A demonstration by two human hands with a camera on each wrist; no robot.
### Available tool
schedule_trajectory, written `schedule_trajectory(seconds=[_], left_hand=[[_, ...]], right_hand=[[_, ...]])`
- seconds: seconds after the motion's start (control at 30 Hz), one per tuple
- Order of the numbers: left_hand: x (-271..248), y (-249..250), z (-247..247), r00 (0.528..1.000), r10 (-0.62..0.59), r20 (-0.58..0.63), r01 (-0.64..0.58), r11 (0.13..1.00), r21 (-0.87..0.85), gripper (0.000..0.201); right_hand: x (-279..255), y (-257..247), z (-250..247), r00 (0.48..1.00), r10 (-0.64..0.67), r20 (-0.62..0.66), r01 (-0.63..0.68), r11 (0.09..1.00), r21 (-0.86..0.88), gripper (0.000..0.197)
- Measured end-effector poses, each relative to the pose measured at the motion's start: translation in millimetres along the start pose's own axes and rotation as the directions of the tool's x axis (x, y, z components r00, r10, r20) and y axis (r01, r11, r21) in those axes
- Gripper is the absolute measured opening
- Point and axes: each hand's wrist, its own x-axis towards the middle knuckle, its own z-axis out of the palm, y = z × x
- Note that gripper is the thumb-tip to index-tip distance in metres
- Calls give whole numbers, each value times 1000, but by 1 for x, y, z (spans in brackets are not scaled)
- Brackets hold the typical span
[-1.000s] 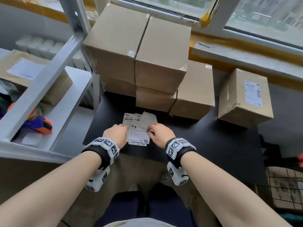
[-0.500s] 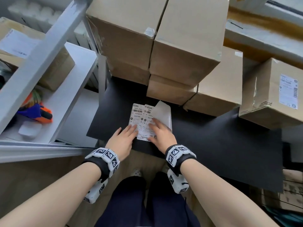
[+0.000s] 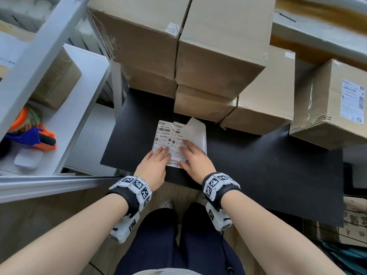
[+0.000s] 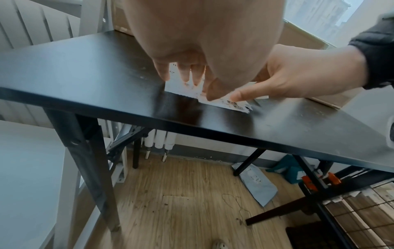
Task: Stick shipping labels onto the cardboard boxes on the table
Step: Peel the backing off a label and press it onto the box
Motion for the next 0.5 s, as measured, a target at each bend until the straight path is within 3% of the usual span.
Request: schedule_trajectory(seconds=[0.13, 0.23, 0.33, 0.43, 0.5], left_hand=[[3, 13, -6, 987, -142, -75, 121, 964, -239, 45], [11, 22, -14, 948, -315, -38, 263, 846, -463, 40], [26, 21, -14, 867, -494, 67, 398, 604, -690, 34], [36, 19, -11, 816, -537, 213, 431, 321, -843, 30], [39, 19, -13, 803, -533, 265, 433, 218, -875, 33]], right_hand=[[-3, 1, -1, 1000, -3, -2, 3, 1000, 19, 50], [-4, 1, 0, 1000, 13, 0, -13, 999, 40, 51], [-4, 1, 2, 1000, 19, -5, -18, 998, 66, 51], [-4, 2, 3, 1000, 22, -9, -21, 996, 88, 50], [-4, 2, 3, 999, 34, -4, -34, 995, 99, 52]])
